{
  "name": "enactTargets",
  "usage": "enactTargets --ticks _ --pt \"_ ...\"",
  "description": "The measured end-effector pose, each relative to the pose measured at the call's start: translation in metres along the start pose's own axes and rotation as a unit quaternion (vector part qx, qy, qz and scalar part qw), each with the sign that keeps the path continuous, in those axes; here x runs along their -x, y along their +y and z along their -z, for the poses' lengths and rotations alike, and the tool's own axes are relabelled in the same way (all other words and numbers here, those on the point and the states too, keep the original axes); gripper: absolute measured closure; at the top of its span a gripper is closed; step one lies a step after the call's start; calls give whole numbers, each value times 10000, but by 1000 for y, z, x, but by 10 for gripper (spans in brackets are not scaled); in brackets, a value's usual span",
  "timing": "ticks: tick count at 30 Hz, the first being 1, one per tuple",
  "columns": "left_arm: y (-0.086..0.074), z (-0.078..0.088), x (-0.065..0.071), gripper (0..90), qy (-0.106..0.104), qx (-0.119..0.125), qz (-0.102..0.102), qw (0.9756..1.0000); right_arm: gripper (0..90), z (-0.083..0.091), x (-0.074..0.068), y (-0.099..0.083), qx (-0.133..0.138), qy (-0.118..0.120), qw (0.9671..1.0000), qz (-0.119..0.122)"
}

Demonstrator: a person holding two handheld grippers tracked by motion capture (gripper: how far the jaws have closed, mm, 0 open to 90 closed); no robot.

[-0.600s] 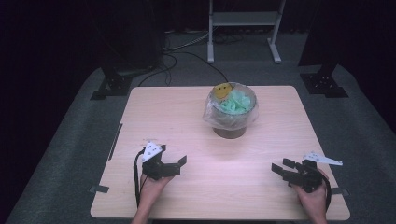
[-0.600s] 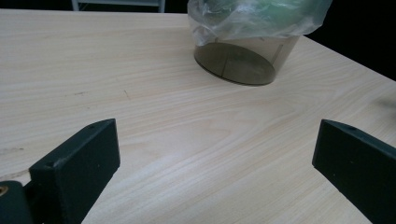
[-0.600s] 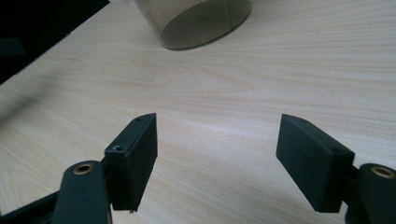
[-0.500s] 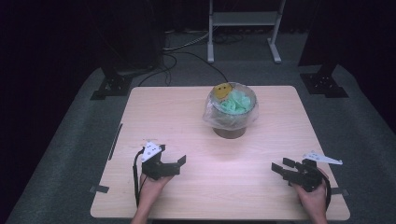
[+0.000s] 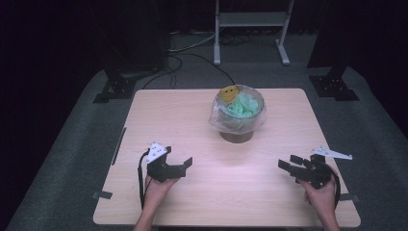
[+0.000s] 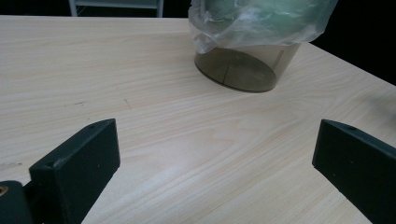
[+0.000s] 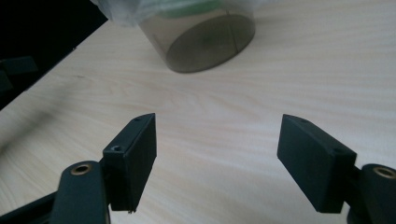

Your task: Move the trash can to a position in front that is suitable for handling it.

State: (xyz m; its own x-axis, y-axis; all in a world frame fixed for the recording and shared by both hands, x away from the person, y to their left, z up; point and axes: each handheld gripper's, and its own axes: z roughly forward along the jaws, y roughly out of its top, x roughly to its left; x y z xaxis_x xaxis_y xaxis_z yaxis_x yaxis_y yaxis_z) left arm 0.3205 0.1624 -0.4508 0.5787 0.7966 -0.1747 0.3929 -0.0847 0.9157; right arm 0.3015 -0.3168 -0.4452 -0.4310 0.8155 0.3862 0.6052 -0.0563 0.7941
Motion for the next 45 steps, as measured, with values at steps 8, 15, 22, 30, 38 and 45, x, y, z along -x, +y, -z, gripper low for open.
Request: enactTargets --ticks 8,15,22,30,38,45 --pt "2 -3 5 0 -58 0 -79 10000 276 -16 -7 51 -77 -14 10000 45" --pt "1 -3 2 0 -10 -22 -87 10000 276 -34 -8 95 -67 28 10000 -4" --pt "1 0 1 0 24 12 -65 10000 276 -54 -18 131 -79 -21 10000 28" --pt "-2 -2 1 0 7 -65 -70 10000 276 -74 -20 154 -131 -140 9994 -271" --pt "-2 -3 0 0 11 -61 -44 10000 282 -99 -19 155 -368 -276 9980 -435" --pt "-1 1 -2 0 53 -1 -14 10000 332 -109 -27 151 -432 -294 9981 -340"
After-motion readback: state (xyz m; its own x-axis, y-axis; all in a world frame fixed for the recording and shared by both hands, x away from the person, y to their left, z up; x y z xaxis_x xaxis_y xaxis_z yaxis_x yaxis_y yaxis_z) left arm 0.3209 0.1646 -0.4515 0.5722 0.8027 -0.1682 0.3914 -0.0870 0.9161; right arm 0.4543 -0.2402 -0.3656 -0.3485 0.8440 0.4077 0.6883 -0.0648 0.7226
